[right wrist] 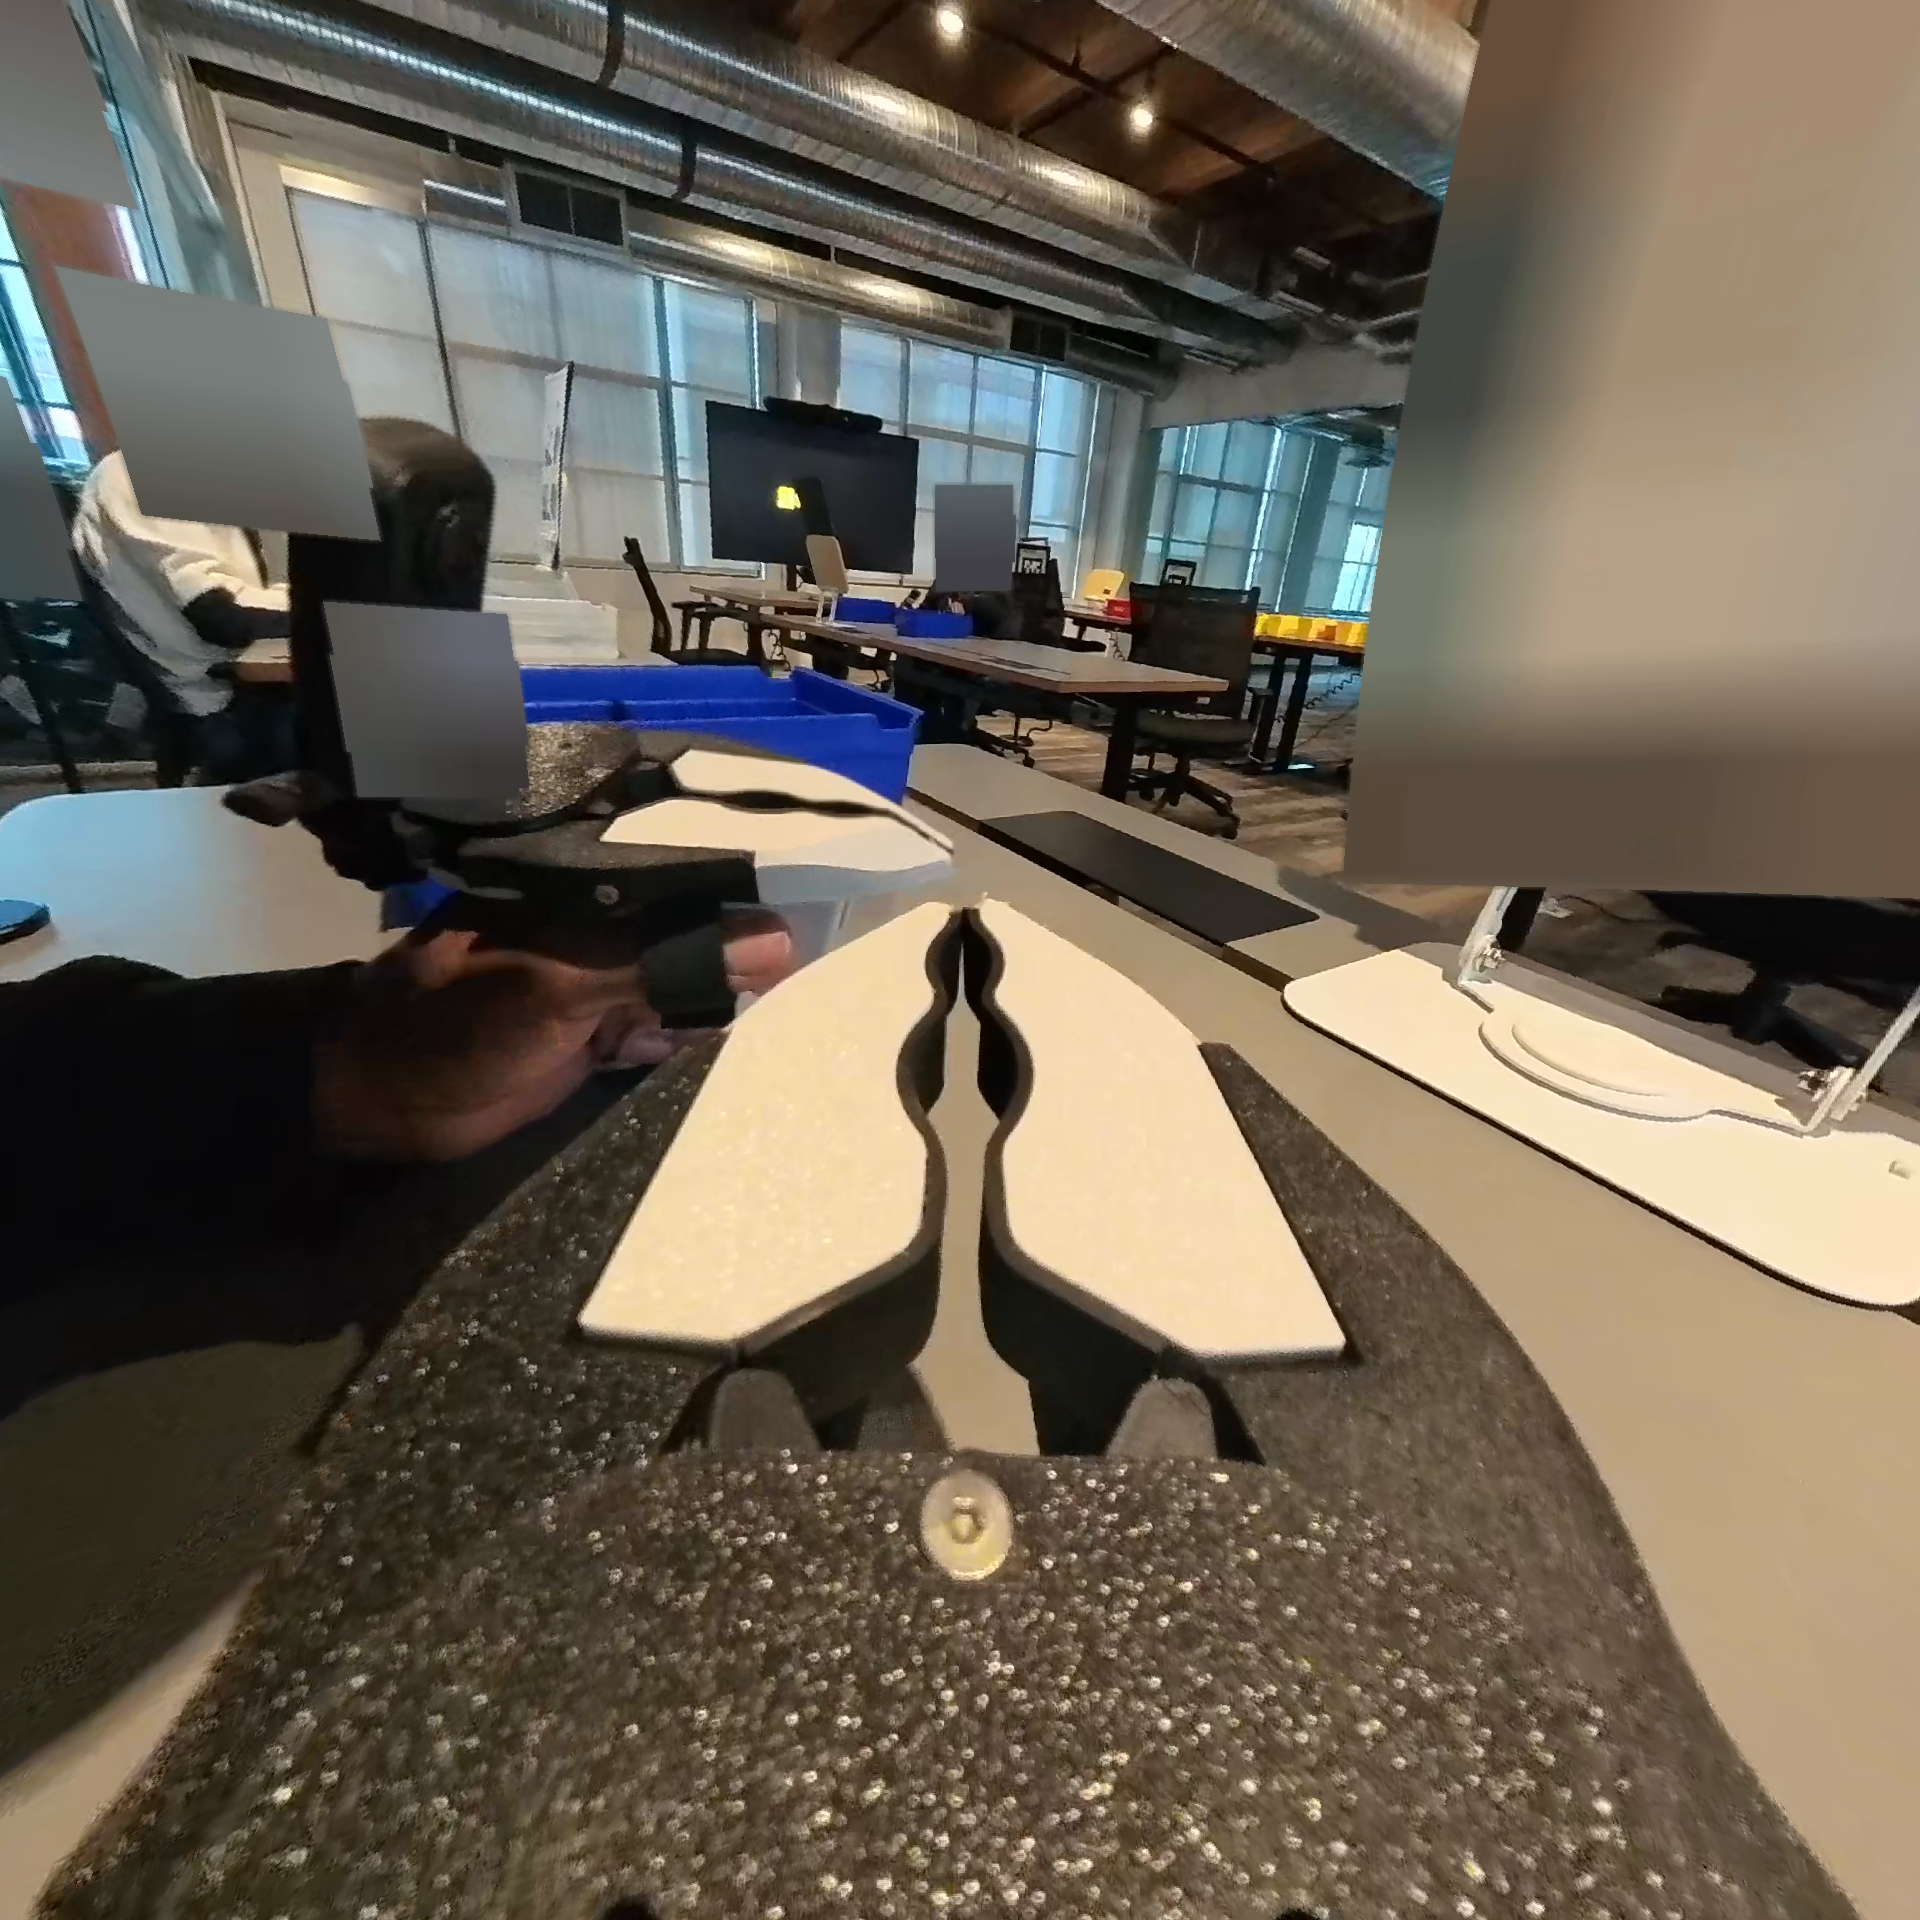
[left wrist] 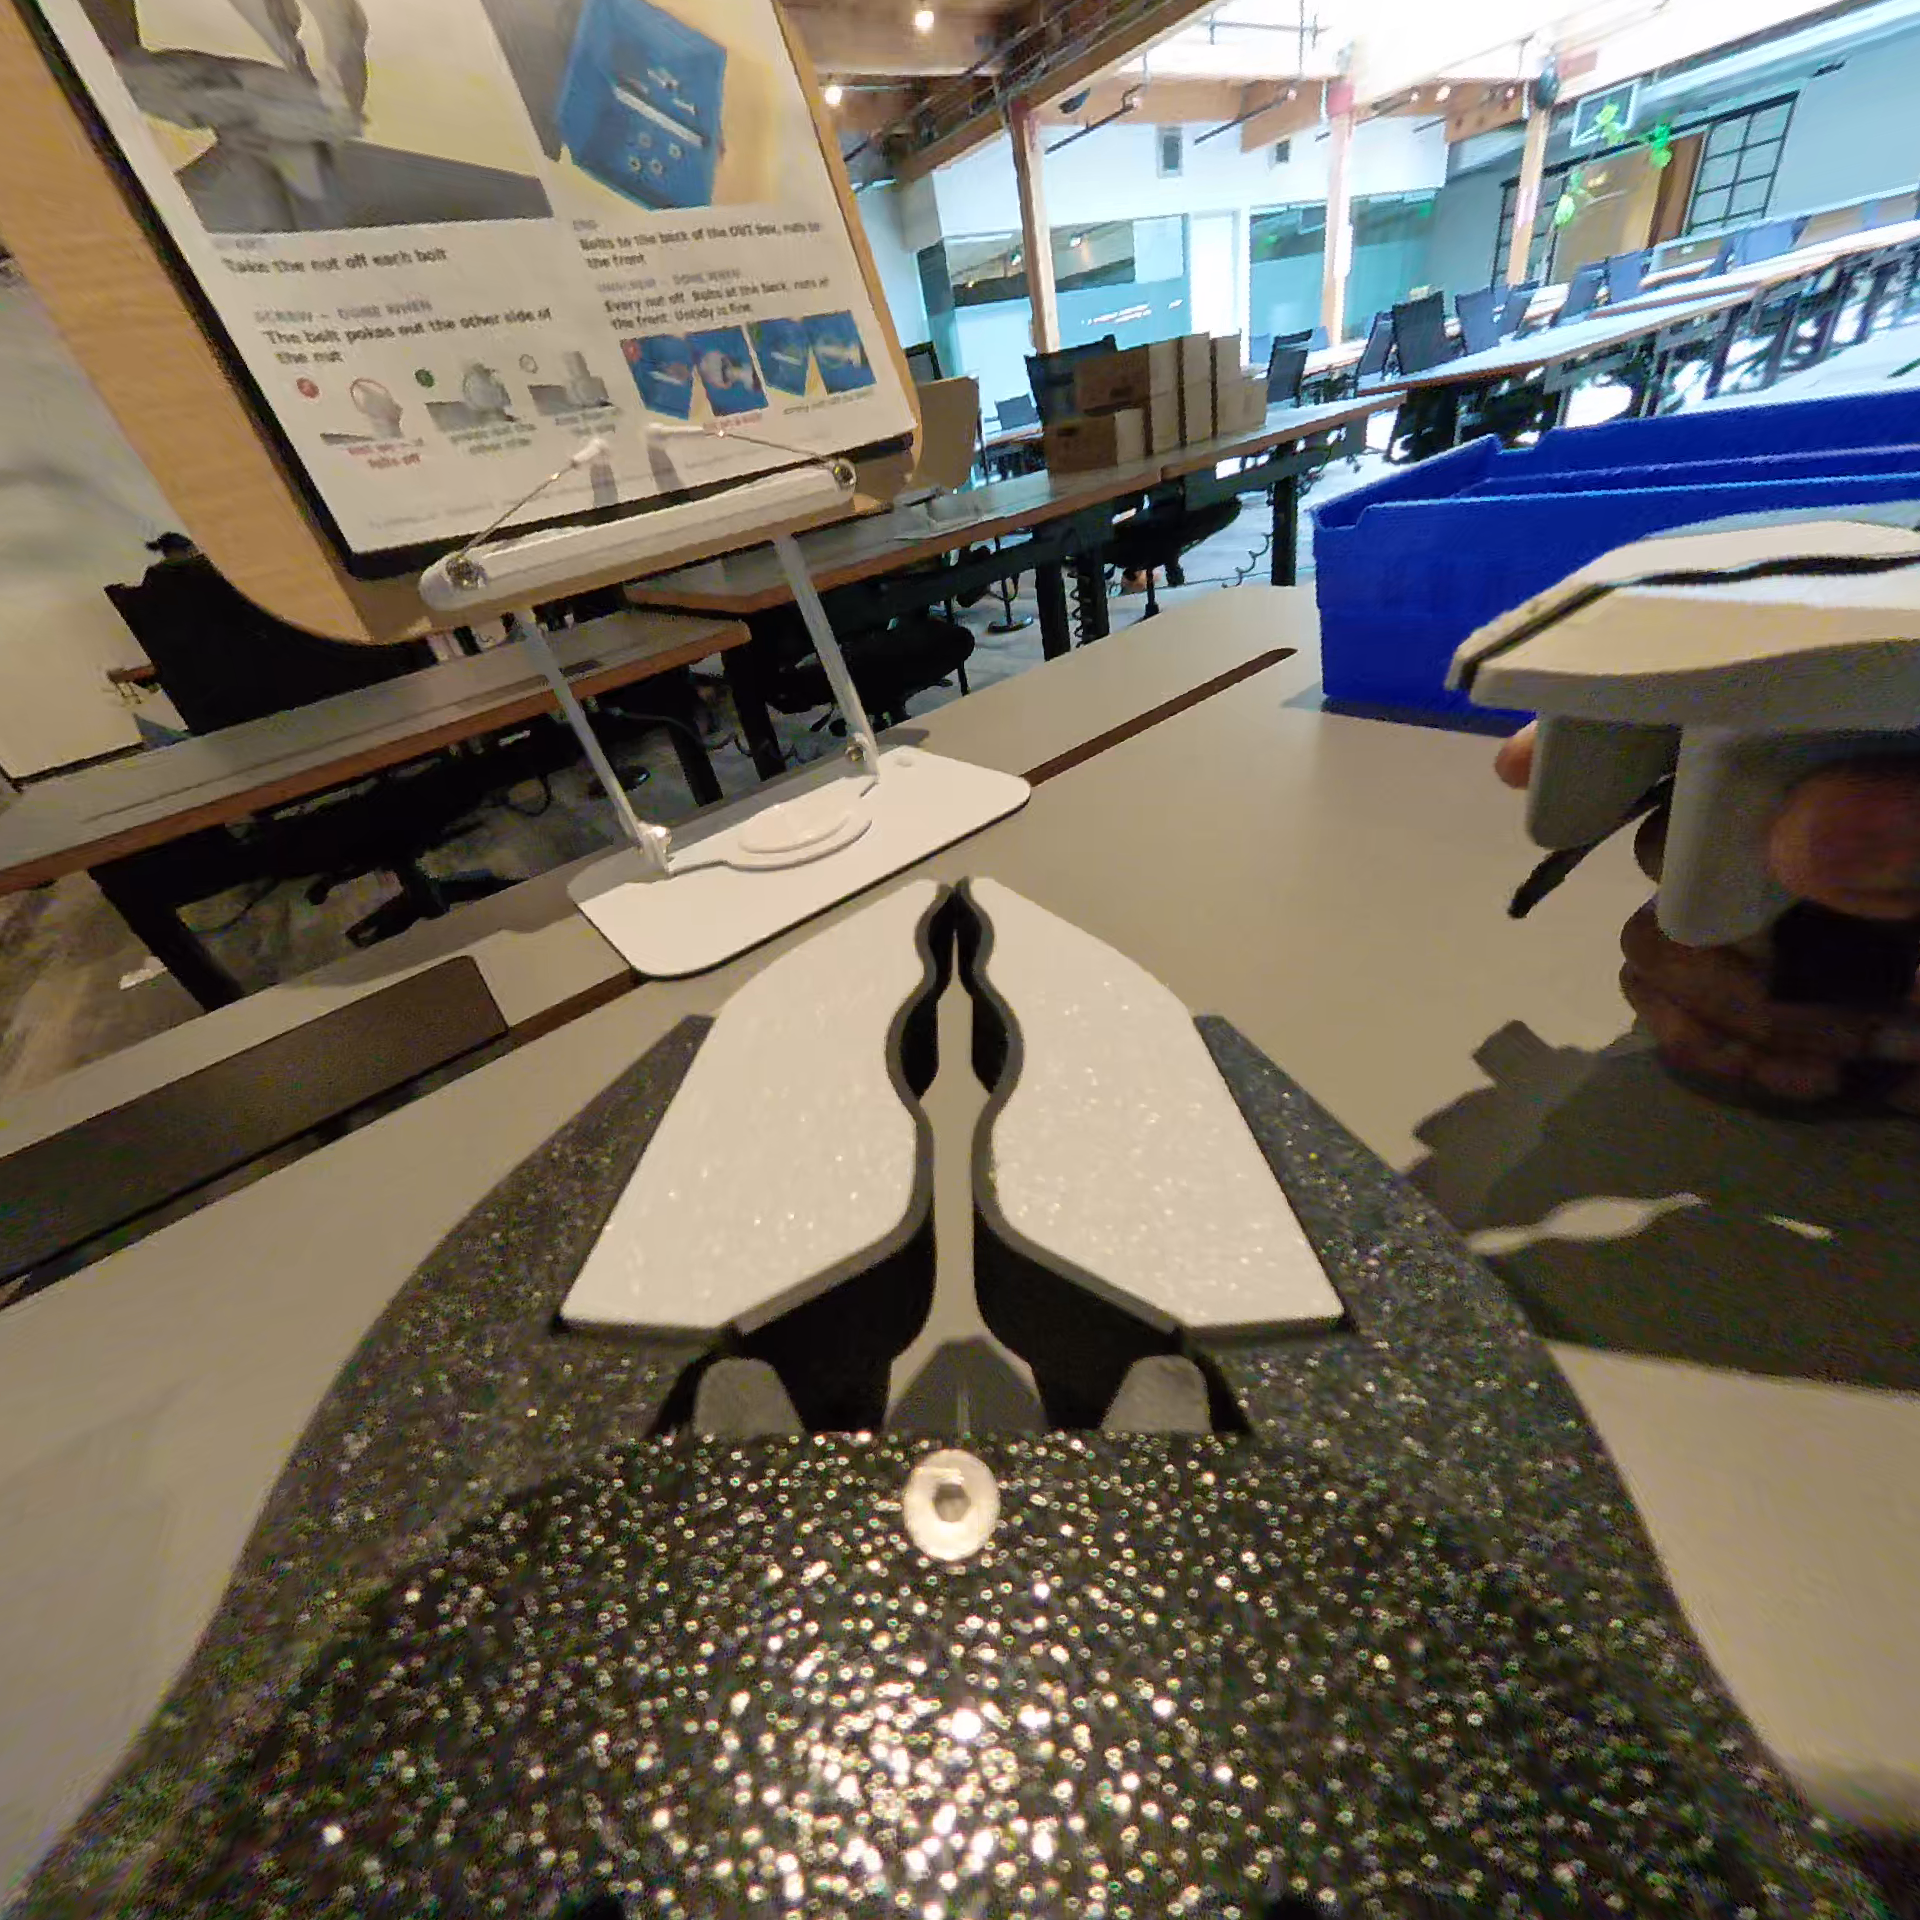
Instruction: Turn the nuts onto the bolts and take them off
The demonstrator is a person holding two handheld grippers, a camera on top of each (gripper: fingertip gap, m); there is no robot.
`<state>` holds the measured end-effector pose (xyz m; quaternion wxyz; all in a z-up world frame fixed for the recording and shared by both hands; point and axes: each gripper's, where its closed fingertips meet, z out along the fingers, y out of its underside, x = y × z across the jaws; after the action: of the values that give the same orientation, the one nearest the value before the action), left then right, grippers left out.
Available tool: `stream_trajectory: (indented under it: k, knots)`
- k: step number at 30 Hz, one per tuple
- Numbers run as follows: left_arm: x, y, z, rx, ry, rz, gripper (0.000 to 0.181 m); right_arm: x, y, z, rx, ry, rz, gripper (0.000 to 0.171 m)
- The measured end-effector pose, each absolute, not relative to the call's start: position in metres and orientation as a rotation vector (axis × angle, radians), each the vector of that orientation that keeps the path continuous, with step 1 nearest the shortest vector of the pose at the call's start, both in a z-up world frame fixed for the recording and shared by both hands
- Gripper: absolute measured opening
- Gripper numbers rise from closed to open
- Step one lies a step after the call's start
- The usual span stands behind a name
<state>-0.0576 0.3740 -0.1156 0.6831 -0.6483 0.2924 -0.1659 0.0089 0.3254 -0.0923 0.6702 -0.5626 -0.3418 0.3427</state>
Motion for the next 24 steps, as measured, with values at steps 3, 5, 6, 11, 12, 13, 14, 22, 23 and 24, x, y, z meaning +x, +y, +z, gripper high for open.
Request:
stream_trajectory:
  k: [3, 5, 6, 11, 12, 13, 14, 22, 23, 24]
  knots:
    - [-0.062, 0.370, -0.115, -1.442, 0.651, -0.351, 0.000, 0.008, 0.323, -0.093, -1.266, -0.777, 0.779, 0.000]
    - [-0.063, 0.370, -0.116, -1.445, 0.659, -0.330, 0.000, 0.009, 0.320, -0.092, -1.259, -0.779, 0.778, 0.000]
    - [-0.063, 0.370, -0.117, -1.446, 0.661, -0.321, 0.000, 0.010, 0.319, -0.092, -1.258, -0.778, 0.778, 0.000]
    - [-0.067, 0.367, -0.113, -1.434, 0.656, -0.299, 0.000, 0.021, 0.318, -0.087, -1.243, -0.733, 0.760, 0.000]
    - [-0.066, 0.365, -0.109, -1.423, 0.657, -0.296, 0.000, 0.024, 0.317, -0.084, -1.238, -0.727, 0.748, 0.000]
    - [-0.066, 0.363, -0.104, -1.405, 0.659, -0.284, 0.000, 0.026, 0.316, -0.082, -1.227, -0.725, 0.738, 0.000]
    - [-0.065, 0.361, -0.099, -1.385, 0.661, -0.274, 0.000, 0.027, 0.314, -0.079, -1.217, -0.727, 0.727, 0.000]
    - [-0.070, 0.353, -0.079, -1.353, 0.523, -0.385, 0.000, 0.027, 0.306, -0.073, -1.200, -0.719, 0.717, 0.000]
    - [-0.073, 0.353, -0.078, -1.359, 0.484, -0.431, 0.000, 0.028, 0.306, -0.072, -1.202, -0.710, 0.724, 0.000]
    - [-0.077, 0.353, -0.076, -1.363, 0.446, -0.476, 0.000, 0.029, 0.306, -0.072, -1.206, -0.702, 0.728, 0.000]
